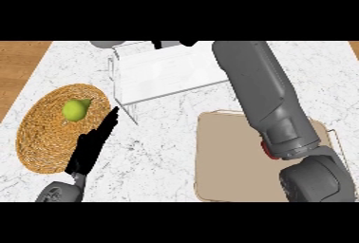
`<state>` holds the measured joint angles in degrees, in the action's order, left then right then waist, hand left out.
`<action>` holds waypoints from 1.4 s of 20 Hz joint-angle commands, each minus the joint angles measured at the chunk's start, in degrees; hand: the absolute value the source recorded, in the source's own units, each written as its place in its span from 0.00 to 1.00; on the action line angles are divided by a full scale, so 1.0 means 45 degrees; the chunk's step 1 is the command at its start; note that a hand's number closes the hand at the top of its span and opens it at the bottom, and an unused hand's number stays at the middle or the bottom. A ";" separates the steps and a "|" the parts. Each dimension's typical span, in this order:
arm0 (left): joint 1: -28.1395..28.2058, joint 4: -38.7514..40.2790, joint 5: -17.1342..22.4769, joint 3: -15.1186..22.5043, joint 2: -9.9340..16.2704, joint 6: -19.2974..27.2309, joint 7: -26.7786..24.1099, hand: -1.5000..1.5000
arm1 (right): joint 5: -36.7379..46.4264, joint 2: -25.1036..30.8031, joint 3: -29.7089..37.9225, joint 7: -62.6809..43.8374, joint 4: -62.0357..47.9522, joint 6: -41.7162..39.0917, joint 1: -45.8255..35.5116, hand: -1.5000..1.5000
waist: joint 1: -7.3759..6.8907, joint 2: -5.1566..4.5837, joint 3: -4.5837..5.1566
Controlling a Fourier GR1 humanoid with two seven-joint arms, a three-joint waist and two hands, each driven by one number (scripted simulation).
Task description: Pick the cupcake from the tray and place it in the tiered shelf
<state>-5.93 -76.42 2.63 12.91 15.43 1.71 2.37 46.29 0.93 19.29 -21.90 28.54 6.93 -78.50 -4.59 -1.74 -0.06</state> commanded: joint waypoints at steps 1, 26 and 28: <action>0.0154 -0.0032 -0.0007 0.0044 0.0087 -0.0207 -0.0202 0.50 | -0.2336 -0.0197 0.1906 0.0664 -0.0414 0.0511 0.0060 0.00 | -0.0208 -0.0032 -0.0002; 0.0898 0.0257 0.0092 -0.1028 0.0183 -0.0001 -0.0339 0.50 | -0.5309 0.3270 0.3928 0.2997 0.2552 0.3500 0.3214 0.00 | 0.1350 0.0512 0.0016; 0.1225 -0.0307 0.0224 -0.0995 0.0265 -0.0214 -0.0082 0.50 | -0.5688 0.3494 0.3744 0.3017 0.3502 0.2391 0.4106 0.00 | 0.1313 0.0531 0.0013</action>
<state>-1.79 -76.80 3.12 9.21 16.19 1.42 1.84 22.97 14.36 37.04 -7.12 38.13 24.47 -66.36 0.78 0.37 0.00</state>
